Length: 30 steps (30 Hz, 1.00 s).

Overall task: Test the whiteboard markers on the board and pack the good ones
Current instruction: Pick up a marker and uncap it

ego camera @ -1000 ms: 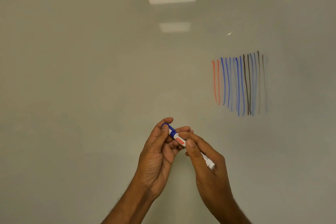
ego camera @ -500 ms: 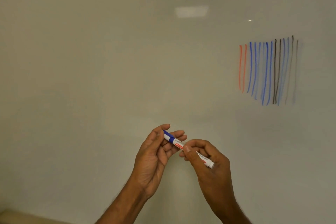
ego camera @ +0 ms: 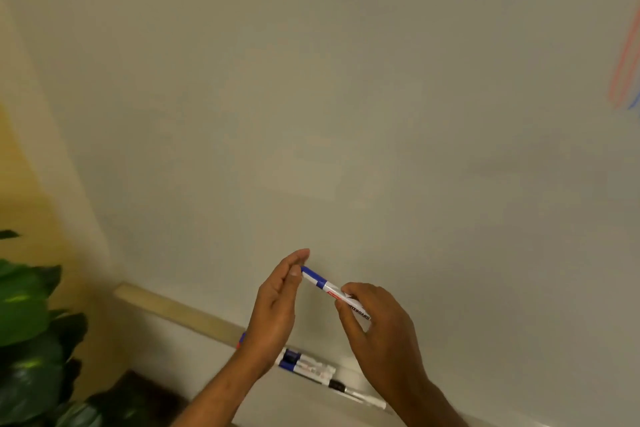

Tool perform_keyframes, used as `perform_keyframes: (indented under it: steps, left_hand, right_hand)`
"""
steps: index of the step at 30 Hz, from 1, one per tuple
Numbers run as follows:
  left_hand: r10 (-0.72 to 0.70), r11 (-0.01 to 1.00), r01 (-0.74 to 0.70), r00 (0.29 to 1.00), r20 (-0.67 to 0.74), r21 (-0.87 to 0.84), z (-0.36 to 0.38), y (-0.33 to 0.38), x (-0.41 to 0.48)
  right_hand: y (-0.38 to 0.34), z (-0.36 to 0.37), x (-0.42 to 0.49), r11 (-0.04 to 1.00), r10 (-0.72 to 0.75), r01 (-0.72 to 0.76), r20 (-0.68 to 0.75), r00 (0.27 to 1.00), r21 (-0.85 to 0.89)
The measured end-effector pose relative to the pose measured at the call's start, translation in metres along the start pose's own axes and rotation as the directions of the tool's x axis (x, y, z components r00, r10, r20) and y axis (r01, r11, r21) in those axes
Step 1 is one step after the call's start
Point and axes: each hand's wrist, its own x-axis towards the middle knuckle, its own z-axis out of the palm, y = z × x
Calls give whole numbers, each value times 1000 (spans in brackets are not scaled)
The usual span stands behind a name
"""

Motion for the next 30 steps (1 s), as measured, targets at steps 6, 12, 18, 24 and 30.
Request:
perform_keyframes:
  steps: [6,12,18,24,30]
  left_hand:
    - [47,798,-53,999,26,600,-65,-88,-35]
    - [-11,560,-19,999,31,828,-115,-153,-80]
    - [-137,448,37,990,28,893,-161,-210,-118]
    - [-189,402,115,981,-40,908,-198,-245,-147]
    - [-234,399,200,966,-111,895,-226,-271,-169]
  right_hand:
    - [16,74,-41,996,-48,55,101,994,-68]
    - [27,138,-86,996,14,11,274,962,-90]
    - [30,194,-122,988,-9,68,389,921,-140]
    - [29,243,-157,983,-11,103,509,860,-154]
    - [27,292,-185,975,-8,143,614,789,-171]
